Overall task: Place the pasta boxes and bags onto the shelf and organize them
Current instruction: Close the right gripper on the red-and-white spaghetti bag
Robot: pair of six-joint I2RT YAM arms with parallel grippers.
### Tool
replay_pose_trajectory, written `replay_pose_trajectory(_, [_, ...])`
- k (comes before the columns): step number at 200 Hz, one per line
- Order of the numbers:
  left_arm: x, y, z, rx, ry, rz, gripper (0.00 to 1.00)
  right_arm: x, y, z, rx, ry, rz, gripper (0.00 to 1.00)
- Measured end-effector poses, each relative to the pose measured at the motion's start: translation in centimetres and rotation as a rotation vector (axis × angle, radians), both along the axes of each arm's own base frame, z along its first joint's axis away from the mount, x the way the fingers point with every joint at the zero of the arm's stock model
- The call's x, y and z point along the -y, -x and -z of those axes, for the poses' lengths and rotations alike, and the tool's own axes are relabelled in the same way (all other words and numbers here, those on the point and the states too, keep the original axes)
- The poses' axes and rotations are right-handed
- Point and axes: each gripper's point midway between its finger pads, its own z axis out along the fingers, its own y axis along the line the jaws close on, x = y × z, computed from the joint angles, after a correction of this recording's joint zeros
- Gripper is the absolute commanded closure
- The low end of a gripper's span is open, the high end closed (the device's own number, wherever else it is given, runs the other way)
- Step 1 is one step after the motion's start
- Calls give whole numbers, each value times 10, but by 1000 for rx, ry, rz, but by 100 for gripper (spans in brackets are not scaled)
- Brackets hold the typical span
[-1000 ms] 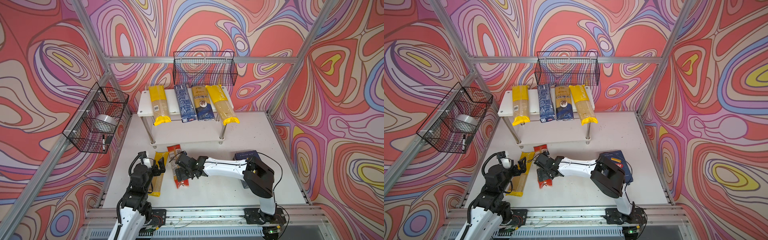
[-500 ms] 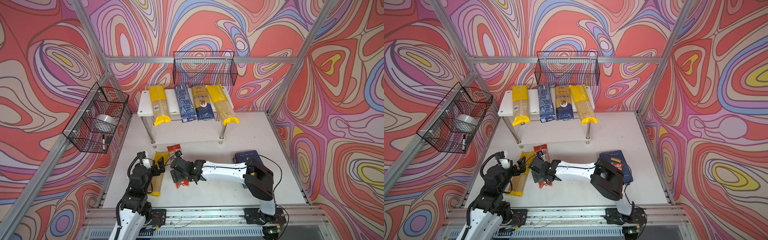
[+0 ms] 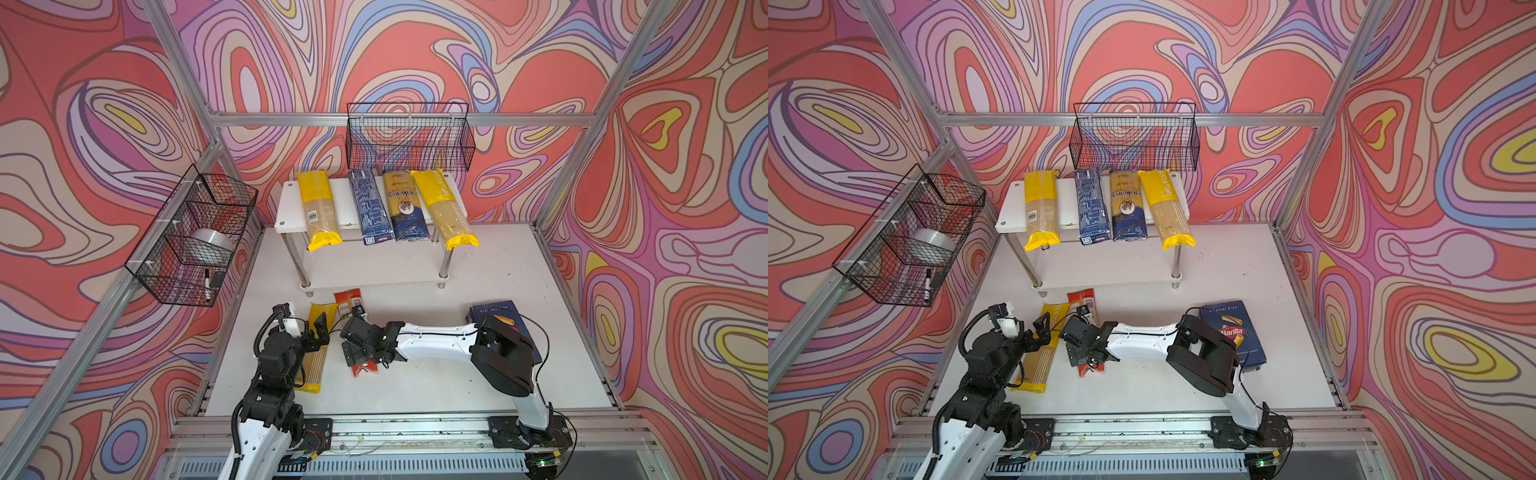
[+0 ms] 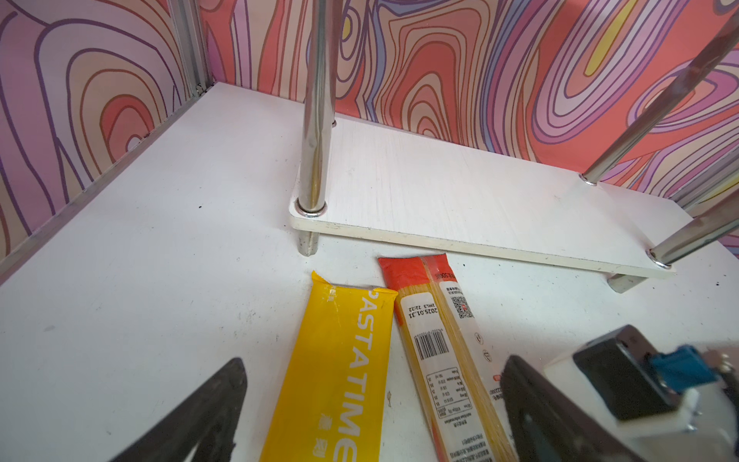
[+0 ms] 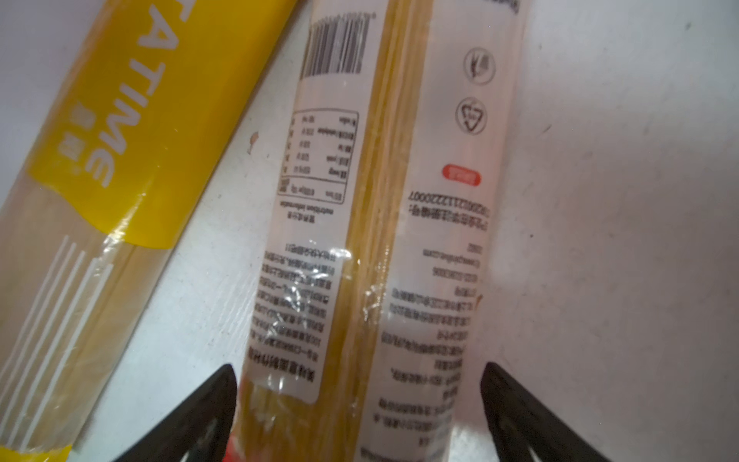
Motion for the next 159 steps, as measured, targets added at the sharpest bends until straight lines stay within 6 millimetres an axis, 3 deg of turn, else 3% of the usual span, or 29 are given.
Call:
replay_pose_trajectory(98, [0, 0, 2, -7, -1, 0, 0, -11, -6, 5, -9, 17, 11, 2])
replay_pose_trajectory(159, [-2, 1, 4, -15, -5, -9, 0, -11, -10, 7, -3, 53, 25, 13])
